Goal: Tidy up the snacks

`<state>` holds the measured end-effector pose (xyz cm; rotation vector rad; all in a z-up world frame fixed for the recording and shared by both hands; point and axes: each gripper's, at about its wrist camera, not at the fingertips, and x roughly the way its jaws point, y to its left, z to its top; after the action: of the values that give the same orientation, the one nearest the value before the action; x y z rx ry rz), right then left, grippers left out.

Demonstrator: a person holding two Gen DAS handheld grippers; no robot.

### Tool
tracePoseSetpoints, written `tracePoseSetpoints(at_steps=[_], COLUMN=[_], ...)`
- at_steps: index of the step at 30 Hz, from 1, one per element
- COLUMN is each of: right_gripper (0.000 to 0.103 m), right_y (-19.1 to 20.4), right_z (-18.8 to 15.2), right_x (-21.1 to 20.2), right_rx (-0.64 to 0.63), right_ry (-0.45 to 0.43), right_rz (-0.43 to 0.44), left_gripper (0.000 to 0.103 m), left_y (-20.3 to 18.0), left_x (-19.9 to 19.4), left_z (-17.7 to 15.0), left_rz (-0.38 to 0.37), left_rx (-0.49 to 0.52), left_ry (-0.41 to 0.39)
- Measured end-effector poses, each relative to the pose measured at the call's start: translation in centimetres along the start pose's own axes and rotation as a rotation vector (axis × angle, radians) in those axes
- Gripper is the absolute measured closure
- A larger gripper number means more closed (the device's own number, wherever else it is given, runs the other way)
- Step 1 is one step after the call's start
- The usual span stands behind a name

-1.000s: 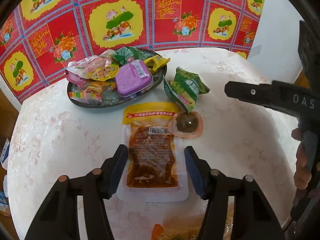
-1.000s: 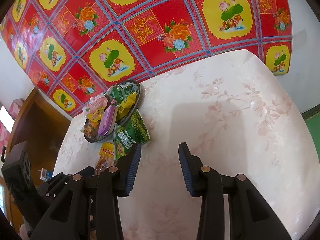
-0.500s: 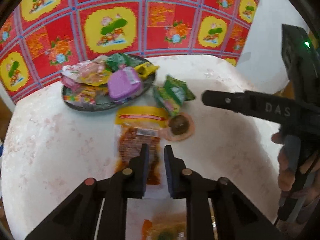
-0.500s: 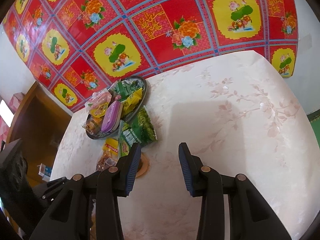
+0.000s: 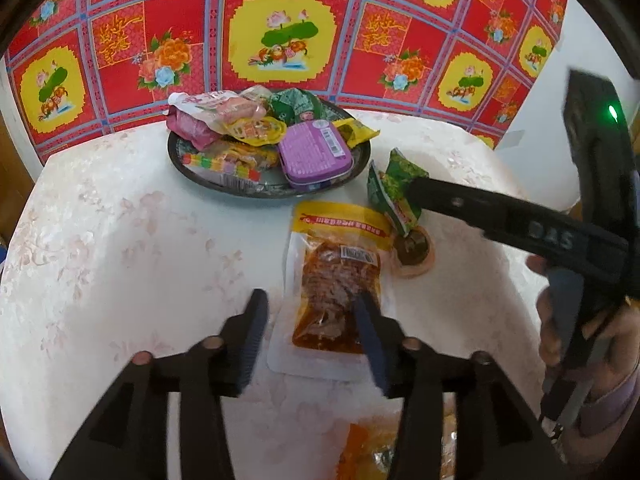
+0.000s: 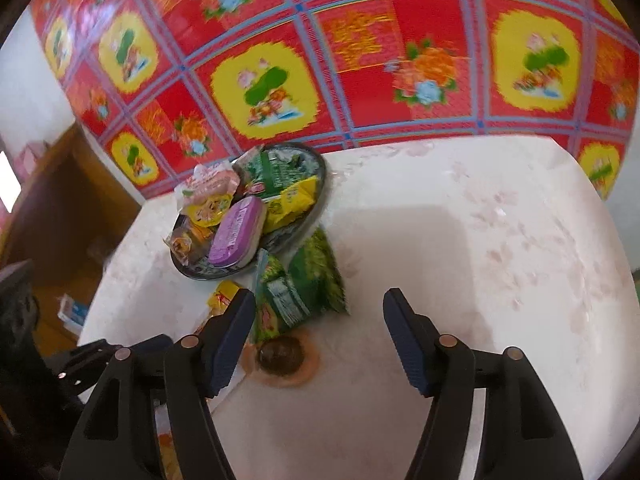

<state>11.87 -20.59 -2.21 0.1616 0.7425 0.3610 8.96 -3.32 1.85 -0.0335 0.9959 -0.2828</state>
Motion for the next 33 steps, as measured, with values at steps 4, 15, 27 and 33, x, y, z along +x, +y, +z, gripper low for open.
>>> tracePoseSetpoints(at_steps=[4, 15, 27, 33], right_gripper=[0.035, 0.057, 0.057, 0.057], right_y=[1.0, 0.1, -2.0, -1.9], right_z=[0.4, 0.5, -0.1, -0.4], right_x=[1.4, 1.4, -1.2, -2.0], right_rx=[-0.046, -0.013, 0.064, 0.072], right_ry=[0.027, 0.019, -0.045, -0.062], right_rz=[-0.019, -0.027, -0.015, -0.003], left_gripper=[0.044, 0.027, 0.036, 0.055], left_y=[-0.5, -2.2, -3.2, -3.7], left_x=[0.1, 0.9, 1.8, 1.0], left_z=[-0.2, -0.2, 0.3, 0.2], left_rz=[-0.013, 0.012, 0.041, 0.013], left_rx=[0.022, 0.118, 0.184, 0.197], left_ry=[0.009, -0.004, 0.003, -0.018])
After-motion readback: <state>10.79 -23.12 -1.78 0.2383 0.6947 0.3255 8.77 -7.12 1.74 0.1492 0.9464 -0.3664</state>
